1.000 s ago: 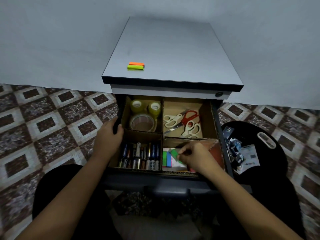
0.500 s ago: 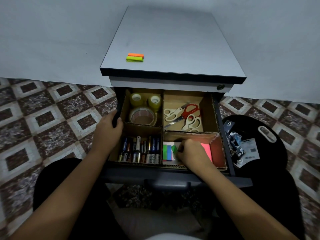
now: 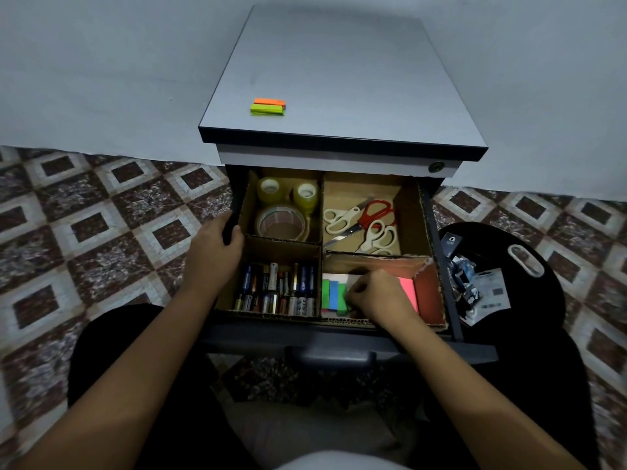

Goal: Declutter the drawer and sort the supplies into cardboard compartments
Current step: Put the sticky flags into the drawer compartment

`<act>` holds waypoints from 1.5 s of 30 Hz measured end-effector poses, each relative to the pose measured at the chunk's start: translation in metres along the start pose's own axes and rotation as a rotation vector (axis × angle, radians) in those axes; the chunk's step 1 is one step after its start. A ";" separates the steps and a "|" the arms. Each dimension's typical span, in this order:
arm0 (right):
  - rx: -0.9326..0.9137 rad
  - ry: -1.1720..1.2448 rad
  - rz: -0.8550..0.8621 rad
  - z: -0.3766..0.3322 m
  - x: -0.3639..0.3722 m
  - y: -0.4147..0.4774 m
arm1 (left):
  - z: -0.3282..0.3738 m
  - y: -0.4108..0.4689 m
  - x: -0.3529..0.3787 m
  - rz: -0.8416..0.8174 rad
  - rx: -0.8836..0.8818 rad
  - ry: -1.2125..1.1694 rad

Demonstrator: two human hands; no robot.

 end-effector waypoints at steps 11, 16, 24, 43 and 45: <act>-0.032 0.114 -0.019 0.002 0.002 0.002 | 0.000 0.000 0.000 0.000 -0.002 -0.004; -0.299 -0.210 -0.061 -0.010 -0.008 -0.001 | 0.000 0.000 -0.001 0.004 -0.003 -0.004; -0.529 -0.531 -0.080 -0.018 -0.007 -0.005 | -0.001 0.000 0.001 -0.001 -0.004 -0.005; -0.544 -0.547 -0.077 -0.024 -0.007 -0.006 | -0.002 0.000 -0.001 0.007 0.010 -0.015; -0.552 -0.545 -0.069 -0.024 -0.007 -0.005 | -0.001 0.000 -0.001 0.009 0.010 -0.010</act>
Point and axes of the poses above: each hand's wrist, its own y-axis towards the middle knuckle, its own x-axis out of the palm, z = x × y, the point moved 6 cm from there along y, towards the middle knuckle, and after that the axes turned 5 degrees about -y, right-handed, at the moved point
